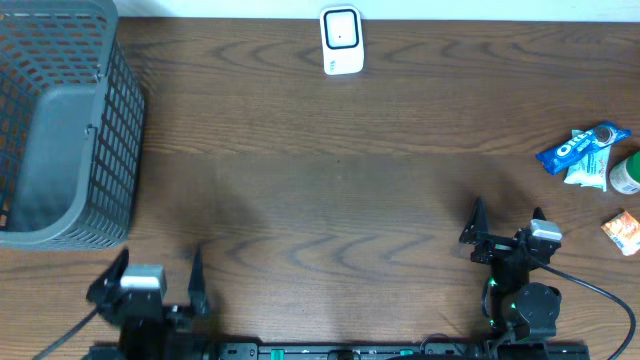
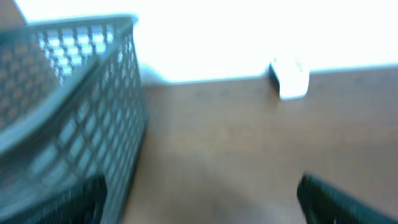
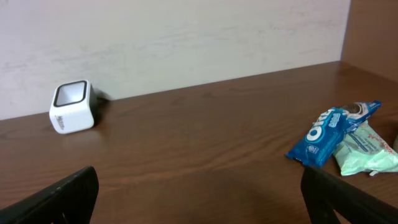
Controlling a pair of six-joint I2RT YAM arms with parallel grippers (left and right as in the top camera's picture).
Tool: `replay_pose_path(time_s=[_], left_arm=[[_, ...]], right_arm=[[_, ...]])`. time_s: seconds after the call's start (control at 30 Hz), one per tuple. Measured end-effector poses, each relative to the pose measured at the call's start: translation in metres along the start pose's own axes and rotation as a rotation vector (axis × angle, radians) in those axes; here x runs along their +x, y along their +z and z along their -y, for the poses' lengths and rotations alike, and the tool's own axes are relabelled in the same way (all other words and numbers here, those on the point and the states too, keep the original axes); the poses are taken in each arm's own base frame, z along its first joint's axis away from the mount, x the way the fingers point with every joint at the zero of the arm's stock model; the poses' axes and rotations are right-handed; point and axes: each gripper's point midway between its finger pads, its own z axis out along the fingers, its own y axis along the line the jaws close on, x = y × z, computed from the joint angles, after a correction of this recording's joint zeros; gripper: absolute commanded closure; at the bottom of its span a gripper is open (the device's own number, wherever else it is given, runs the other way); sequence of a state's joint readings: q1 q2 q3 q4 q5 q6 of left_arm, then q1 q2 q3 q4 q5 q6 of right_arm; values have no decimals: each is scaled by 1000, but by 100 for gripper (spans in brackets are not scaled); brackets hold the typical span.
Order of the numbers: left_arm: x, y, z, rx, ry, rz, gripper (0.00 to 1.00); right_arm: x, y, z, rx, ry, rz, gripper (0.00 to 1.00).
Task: Scan the item barcode
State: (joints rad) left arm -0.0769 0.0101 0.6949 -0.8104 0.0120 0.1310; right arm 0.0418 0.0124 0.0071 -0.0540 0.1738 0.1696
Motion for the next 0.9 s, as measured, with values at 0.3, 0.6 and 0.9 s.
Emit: replay_pose_path(time_s=[0.3,0.6,0.9], left_arm=[[38,89,10,13,-4,136,2],[89,118,16,21,1,105,2],[90,118,12,3,28,99,2]], right_arm=[[0,0,0,3,-3,1,1],[0,0,0,2,-3,2,1],[0,0,0,2,-3,2,1]])
